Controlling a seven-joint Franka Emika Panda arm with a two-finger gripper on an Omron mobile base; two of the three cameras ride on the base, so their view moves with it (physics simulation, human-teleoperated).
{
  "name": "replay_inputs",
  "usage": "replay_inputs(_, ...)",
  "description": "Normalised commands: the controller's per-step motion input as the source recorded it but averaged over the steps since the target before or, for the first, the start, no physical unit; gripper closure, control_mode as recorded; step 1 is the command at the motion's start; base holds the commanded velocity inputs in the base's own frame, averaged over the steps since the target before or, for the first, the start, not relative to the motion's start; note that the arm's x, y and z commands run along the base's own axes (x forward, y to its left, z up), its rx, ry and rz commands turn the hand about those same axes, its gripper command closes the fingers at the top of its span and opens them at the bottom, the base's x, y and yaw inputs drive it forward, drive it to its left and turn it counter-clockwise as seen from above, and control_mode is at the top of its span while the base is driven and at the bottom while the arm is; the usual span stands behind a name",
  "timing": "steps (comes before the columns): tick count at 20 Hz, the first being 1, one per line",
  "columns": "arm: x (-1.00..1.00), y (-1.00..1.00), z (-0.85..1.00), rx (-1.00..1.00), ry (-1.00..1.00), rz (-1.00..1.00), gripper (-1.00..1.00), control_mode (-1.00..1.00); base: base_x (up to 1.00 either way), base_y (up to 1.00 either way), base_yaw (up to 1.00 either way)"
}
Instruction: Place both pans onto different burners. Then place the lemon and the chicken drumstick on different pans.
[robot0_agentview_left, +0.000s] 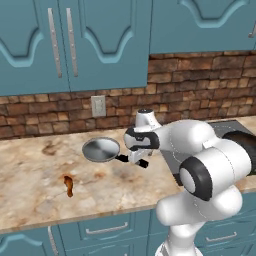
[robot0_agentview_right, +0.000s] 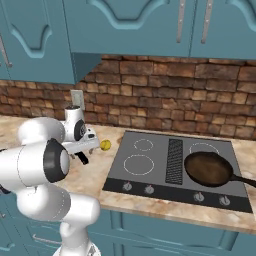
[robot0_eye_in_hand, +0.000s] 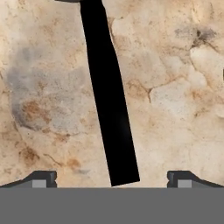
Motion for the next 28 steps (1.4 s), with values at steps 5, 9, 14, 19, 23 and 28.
replay_inputs(5,0.27,0.03,-0.26,0.0,0.0,0.01,-1.0,-1.0,0.0,0.0,0.0)
replay_inputs(9,0.12,0.0,-0.22,0.0,0.0,0.01,-1.0,-1.0,0.0,0.0,0.0)
replay_inputs(14,0.02,0.02,-0.19,0.0,0.0,0.02,-1.0,-1.0,0.0,0.0,0.0)
replay_inputs(19,0.0,0.02,-0.17,0.0,0.0,0.02,-1.0,-1.0,0.0,0.0,0.0)
replay_inputs(23,0.0,0.01,-0.04,0.0,0.0,0.02,1.0,-1.0,0.0,0.0,0.0)
replay_inputs(28,0.0,0.01,0.0,0.0,0.0,0.0,1.0,-1.0,0.0,0.0,0.0)
